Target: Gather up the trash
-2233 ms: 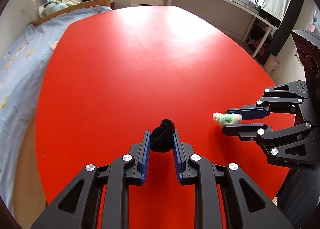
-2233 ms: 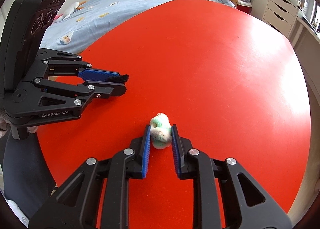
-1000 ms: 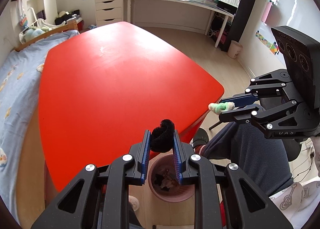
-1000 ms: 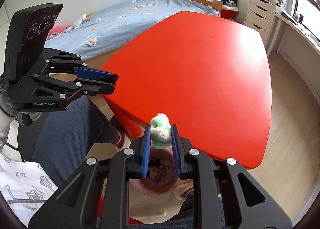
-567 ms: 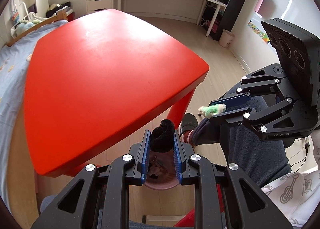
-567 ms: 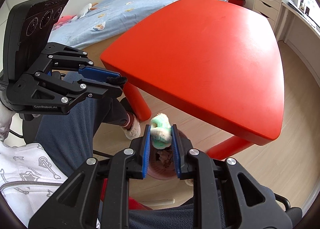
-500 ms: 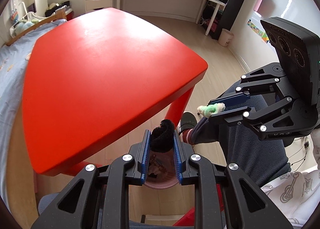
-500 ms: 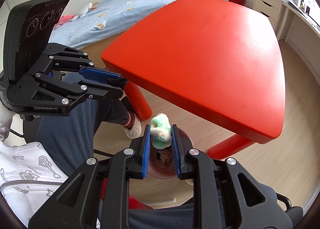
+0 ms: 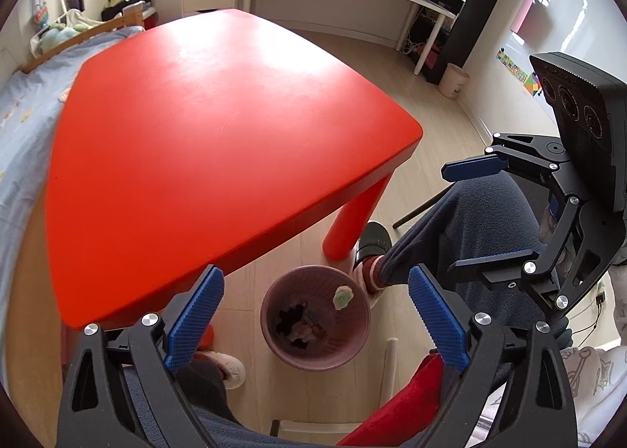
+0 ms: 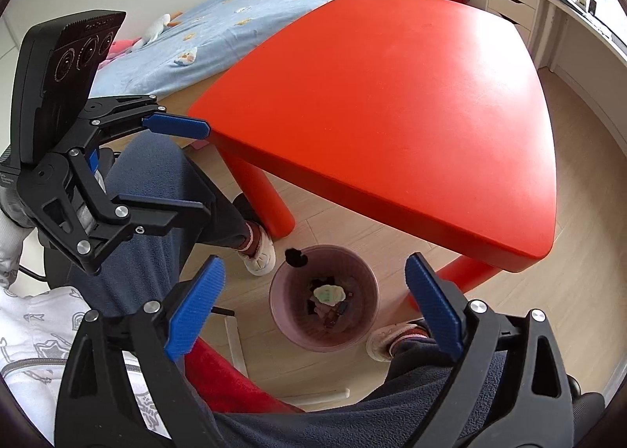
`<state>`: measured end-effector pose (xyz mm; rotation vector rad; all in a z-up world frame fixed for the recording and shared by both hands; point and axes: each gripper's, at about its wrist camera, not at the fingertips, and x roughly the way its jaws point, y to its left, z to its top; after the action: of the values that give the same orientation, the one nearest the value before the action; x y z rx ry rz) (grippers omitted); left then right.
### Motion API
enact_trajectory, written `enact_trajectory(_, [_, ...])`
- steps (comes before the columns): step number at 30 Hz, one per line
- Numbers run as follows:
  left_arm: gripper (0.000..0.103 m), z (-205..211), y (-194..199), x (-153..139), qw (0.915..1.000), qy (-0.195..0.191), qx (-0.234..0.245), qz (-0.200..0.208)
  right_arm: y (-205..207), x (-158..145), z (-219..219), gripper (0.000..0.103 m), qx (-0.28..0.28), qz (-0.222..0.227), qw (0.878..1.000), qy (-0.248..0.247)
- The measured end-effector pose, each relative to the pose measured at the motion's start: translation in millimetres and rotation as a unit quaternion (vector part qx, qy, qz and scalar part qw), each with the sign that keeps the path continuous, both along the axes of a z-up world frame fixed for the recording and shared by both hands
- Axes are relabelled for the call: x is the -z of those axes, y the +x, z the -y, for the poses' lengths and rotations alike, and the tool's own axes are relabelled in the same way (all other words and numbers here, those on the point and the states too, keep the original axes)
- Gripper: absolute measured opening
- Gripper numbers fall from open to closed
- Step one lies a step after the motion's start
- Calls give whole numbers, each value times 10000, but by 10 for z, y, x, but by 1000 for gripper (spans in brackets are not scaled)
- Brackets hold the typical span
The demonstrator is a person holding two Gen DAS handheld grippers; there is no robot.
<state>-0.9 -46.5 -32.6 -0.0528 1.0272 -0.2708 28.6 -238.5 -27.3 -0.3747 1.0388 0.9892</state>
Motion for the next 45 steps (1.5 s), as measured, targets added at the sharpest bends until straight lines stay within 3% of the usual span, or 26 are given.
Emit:
enact_trajectory(4, [96, -37, -19, 18, 9999, -23, -113, -39, 29, 17, 19, 100, 84, -52, 10000, 13])
enact_trajectory(16, [96, -113, -28, -48, 9995, -68, -317, 66, 105, -38, 23, 100, 329, 2, 9994, 102])
enact_trajectory(33, [96, -562, 382, -547, 9904, 217, -1077, 843, 662, -686, -295, 100, 808, 747, 9917, 668])
enact_trajectory(37, [97, -639, 505, -602, 9877, 390, -1260, 838, 832, -759, -338, 100, 929, 736, 9897, 809])
enact_trajectory(45, [97, -743, 541, -666, 9844, 231, -1415, 1020, 936, -807, -403, 100, 964, 809, 9886, 822])
